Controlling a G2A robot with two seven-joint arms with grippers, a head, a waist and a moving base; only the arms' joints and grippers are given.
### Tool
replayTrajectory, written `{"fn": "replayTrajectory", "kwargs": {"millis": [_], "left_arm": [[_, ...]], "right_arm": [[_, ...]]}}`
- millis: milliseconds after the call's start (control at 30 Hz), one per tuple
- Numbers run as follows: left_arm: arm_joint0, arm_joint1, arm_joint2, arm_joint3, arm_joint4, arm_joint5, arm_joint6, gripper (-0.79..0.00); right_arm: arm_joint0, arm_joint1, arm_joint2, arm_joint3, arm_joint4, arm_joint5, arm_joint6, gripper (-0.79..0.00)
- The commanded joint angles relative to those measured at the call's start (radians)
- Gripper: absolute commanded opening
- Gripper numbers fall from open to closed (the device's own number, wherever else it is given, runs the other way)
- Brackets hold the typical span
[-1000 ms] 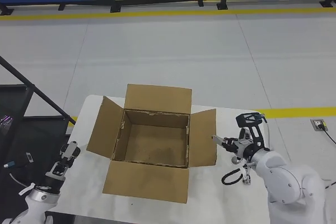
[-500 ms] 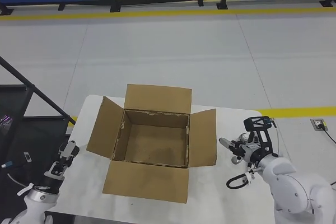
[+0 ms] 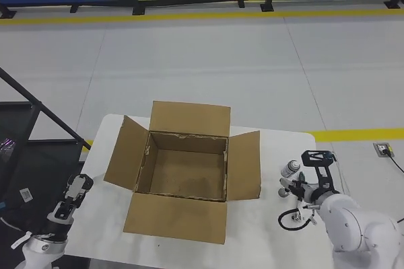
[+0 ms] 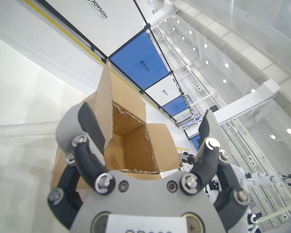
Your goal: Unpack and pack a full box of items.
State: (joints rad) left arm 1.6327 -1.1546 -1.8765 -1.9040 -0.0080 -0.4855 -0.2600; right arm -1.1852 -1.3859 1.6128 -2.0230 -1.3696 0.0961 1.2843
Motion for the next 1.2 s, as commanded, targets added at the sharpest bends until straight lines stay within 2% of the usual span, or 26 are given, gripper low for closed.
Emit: {"fn": "replayTrajectory", "kwargs": {"millis": [0,200,333,433,500,733,933,1167], "left_arm": [[-0.001,0.000,0.001,0.000,0.001,0.001,0.001,0.000],[-0.001,0.000,0.001,0.000,0.001,0.001,0.001,0.000],[-0.001,0.000,0.001,0.000,0.001,0.001,0.001,0.000],[-0.001,0.000,0.001,0.000,0.001,0.001,0.001,0.000],[-0.001,0.000,0.001,0.000,0.001,0.001,0.001,0.000],[-0.001,0.000,0.001,0.000,0.001,0.001,0.001,0.000],[-0.001,0.000,0.001,0.000,0.001,0.001,0.001,0.000],[-0.001,0.000,0.001,0.000,0.001,0.001,0.001,0.000]], "right_arm": [[0.020,0.003,0.004,0.064,-0.027,0.011,0.030,0.000],[0.098,0.009,0.016,0.271,-0.058,0.027,0.050,0.000],[0.131,0.013,0.017,0.361,-0.086,0.038,0.039,-0.012],[0.147,0.016,0.033,0.406,-0.068,0.033,0.030,-0.065],[0.154,0.018,0.039,0.432,-0.058,0.029,0.016,-0.142],[0.174,0.020,0.034,0.510,-0.028,0.036,-0.029,-0.203],[0.203,0.021,0.018,0.586,-0.035,0.077,-0.062,-0.382],[0.229,0.023,0.014,0.650,-0.012,0.092,-0.088,-0.425]]}}
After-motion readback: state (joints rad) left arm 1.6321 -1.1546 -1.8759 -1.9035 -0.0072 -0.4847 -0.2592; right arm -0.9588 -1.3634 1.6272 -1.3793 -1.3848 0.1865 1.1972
